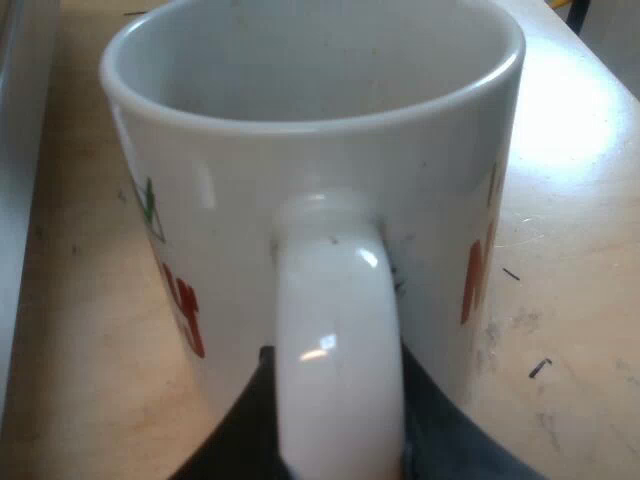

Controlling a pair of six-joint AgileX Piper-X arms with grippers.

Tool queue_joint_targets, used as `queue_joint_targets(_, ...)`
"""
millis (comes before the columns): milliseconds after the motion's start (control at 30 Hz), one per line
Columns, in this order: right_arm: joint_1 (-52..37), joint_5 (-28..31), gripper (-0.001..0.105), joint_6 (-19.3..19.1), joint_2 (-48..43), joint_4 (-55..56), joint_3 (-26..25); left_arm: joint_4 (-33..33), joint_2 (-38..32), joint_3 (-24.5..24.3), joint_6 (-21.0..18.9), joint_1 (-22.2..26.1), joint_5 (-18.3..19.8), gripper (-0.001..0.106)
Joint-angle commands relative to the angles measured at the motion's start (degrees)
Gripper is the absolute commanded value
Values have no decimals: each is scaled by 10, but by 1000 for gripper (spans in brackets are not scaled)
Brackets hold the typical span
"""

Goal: Remove mug from coffee machine

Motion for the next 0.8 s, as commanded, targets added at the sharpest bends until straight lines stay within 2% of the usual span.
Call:
queue_joint_targets(33,-3,10,17,-5,2,12,-3,-11,-1,-3,-1,-3,-5,83)
queue_joint_targets(167,-3,14,41,-5,2,37,-3,-11,-1,-3,-1,-3,-5,83)
queue_joint_targets(267,-3,14,45,-5,2,45,-3,-11,-1,-3,-1,-3,-6,83)
queue_joint_targets(500,-2,14,44,-5,2,70,-3,-11,-1,-3,-1,-3,-6,83)
queue_joint_targets(600,-1,14,53,0,-17,104,-3,-11,-1,-3,-1,-3,-6,83)
queue_joint_targets(667,-1,14,64,0,-33,126,-3,-11,-1,-3,-1,-3,-6,83)
queue_joint_targets(800,-1,-9,69,0,-61,177,-3,-11,-1,-3,-1,-3,-6,83)
